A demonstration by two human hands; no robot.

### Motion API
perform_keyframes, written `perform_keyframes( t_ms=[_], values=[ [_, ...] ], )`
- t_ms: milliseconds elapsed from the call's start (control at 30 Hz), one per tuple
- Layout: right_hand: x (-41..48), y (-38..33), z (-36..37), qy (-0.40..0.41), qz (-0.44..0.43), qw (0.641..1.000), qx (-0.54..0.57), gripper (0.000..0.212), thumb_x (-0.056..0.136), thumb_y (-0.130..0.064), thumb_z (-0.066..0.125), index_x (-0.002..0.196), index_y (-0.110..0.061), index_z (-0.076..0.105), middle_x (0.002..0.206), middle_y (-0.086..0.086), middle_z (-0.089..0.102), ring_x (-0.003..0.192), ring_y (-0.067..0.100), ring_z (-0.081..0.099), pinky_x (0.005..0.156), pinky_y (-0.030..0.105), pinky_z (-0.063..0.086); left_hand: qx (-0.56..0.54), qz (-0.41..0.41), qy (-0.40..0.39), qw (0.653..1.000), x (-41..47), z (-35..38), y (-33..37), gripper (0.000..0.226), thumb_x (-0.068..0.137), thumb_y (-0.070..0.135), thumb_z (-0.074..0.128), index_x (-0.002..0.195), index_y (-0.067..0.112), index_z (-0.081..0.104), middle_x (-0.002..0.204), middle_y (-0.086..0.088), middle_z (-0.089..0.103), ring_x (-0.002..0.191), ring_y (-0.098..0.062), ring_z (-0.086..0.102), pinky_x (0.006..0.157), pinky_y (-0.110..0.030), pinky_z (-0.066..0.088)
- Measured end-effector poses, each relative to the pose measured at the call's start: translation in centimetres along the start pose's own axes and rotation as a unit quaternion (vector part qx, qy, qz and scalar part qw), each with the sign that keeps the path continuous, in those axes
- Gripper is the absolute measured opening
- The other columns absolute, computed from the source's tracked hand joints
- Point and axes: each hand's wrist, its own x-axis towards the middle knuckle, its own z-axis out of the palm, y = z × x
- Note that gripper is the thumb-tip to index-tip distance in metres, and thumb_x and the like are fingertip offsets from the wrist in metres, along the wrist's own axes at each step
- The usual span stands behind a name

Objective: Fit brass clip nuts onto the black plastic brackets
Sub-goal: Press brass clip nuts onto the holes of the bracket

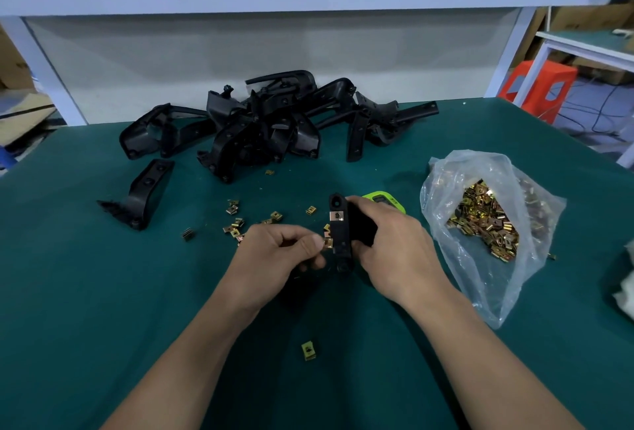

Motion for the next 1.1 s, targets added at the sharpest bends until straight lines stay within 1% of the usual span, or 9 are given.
perform_keyframes(
  t_ms=[267,400,467,567,733,833,900,1033,1100],
  values=[
    [-0.4,-0.4,0.1,0.002,0.002,1.0,0.001,0.069,0.082,-0.025,0.076,0.141,-0.047,0.048,0.132,-0.013,0.063,0.11,0.026,0.064,0.088,0.039,0.054,-0.006,-0.021,0.01,1.0,-0.2,-0.2,0.3,0.018,0.091,0.017,0.074,0.074,0.02,0.081,0.071,-0.008,0.075,0.065,-0.009,0.066,0.063,-0.019,0.051],
    [-0.4,-0.4,0.1,0.004,0.003,1.0,0.014,0.069,0.081,-0.023,0.078,0.14,-0.046,0.05,0.132,-0.013,0.063,0.111,0.023,0.064,0.09,0.039,0.054,0.068,-0.011,-0.009,0.998,-0.2,-0.2,0.4,0.023,0.093,0.02,0.073,0.071,0.023,0.08,0.07,-0.003,0.075,0.063,-0.01,0.061,0.061,-0.024,0.049],
    [-0.3,-0.3,0.1,0.0,0.002,0.999,0.034,0.07,0.08,-0.021,0.08,0.14,-0.044,0.053,0.13,-0.011,0.064,0.112,0.022,0.064,0.093,0.04,0.054,0.083,-0.004,-0.016,0.996,-0.2,-0.1,0.3,0.025,0.094,0.021,0.072,0.071,0.023,0.079,0.07,-0.002,0.075,0.063,-0.01,0.059,0.061,-0.025,0.048],
    [-0.2,-0.3,0.2,-0.006,0.005,0.999,0.05,0.071,0.079,-0.019,0.082,0.139,-0.044,0.053,0.128,-0.011,0.065,0.112,0.021,0.063,0.095,0.041,0.053,0.063,-0.003,-0.001,0.998,-0.2,0.0,0.3,0.023,0.093,0.021,0.073,0.071,0.024,0.079,0.07,-0.003,0.075,0.065,-0.011,0.062,0.063,-0.022,0.05],
    [-0.1,-0.4,0.2,0.0,0.009,0.998,0.062,0.069,0.081,-0.018,0.082,0.14,-0.042,0.054,0.126,-0.008,0.065,0.111,0.024,0.063,0.097,0.044,0.052,0.015,-0.026,0.032,0.999,-0.4,0.4,0.3,0.019,0.091,0.021,0.074,0.074,0.023,0.081,0.069,-0.004,0.074,0.063,-0.011,0.061,0.06,-0.021,0.051],
    [0.0,-0.3,0.2,0.006,0.003,0.997,0.071,0.069,0.081,-0.016,0.083,0.14,-0.039,0.056,0.122,-0.006,0.067,0.11,0.023,0.063,0.097,0.042,0.052,-0.018,-0.049,0.056,0.997,-0.6,1.1,0.5,0.02,0.092,0.02,0.073,0.074,0.023,0.082,0.068,-0.006,0.074,0.065,-0.014,0.062,0.062,-0.023,0.05],
    [-0.1,-0.1,0.1,0.008,-0.001,0.997,0.075,0.069,0.08,-0.014,0.083,0.14,-0.036,0.058,0.121,-0.005,0.068,0.109,0.022,0.064,0.097,0.04,0.052,-0.035,-0.061,0.079,0.994,-0.9,1.8,0.5,0.022,0.093,0.019,0.072,0.073,0.021,0.081,0.068,-0.007,0.074,0.065,-0.015,0.063,0.061,-0.023,0.05],
    [-0.1,-0.1,0.1,0.016,0.003,0.997,0.077,0.071,0.077,-0.011,0.084,0.14,-0.032,0.06,0.123,-0.001,0.07,0.11,0.023,0.066,0.097,0.039,0.053,-0.043,-0.046,0.115,0.991,-1.4,2.9,0.6,0.026,0.093,0.019,0.072,0.068,0.017,0.079,0.064,-0.003,0.072,0.059,-0.008,0.062,0.056,-0.016,0.048],
    [-0.2,-0.3,0.2,0.015,0.005,0.997,0.078,0.07,0.078,-0.01,0.082,0.141,-0.031,0.059,0.124,0.0,0.07,0.11,0.025,0.066,0.097,0.038,0.053,-0.046,-0.043,0.125,0.99,-1.5,3.1,0.6,0.025,0.092,0.021,0.073,0.068,0.018,0.079,0.065,-0.003,0.073,0.06,-0.007,0.062,0.057,-0.018,0.048]
  ],
)
